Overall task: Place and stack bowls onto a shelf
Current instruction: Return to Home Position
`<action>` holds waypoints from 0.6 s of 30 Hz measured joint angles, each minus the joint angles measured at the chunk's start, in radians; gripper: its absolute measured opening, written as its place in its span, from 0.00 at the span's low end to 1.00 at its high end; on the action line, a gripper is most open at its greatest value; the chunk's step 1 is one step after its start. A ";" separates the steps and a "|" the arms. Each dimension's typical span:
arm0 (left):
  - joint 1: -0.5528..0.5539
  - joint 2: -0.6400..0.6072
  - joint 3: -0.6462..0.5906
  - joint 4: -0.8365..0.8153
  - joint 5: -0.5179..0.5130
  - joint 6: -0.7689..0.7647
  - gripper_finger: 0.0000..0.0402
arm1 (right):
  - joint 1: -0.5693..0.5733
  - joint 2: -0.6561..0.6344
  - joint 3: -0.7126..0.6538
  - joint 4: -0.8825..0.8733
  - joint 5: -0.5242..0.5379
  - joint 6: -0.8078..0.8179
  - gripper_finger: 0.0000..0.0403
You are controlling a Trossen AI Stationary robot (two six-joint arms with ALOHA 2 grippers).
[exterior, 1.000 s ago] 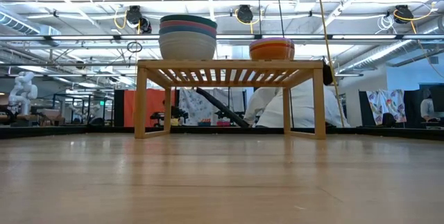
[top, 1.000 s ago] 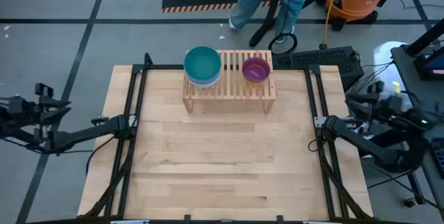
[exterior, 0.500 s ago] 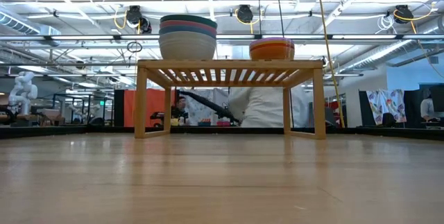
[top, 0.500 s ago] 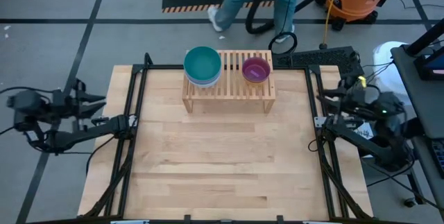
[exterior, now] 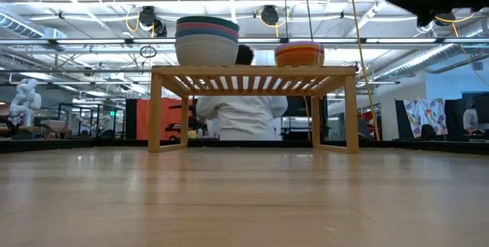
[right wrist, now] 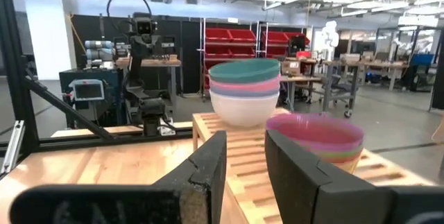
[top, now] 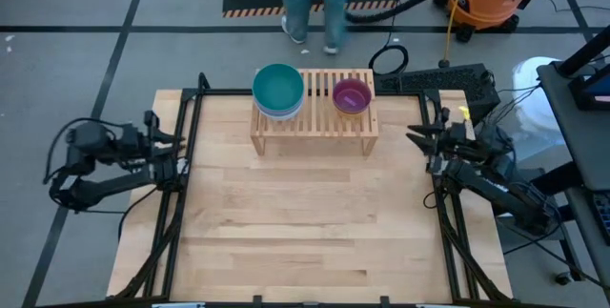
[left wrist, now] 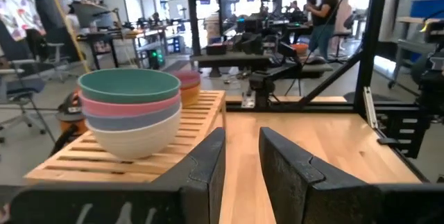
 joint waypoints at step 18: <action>0.000 0.000 -0.205 0.254 0.016 -0.024 0.24 | 0.000 0.000 -0.249 0.241 0.000 0.056 0.23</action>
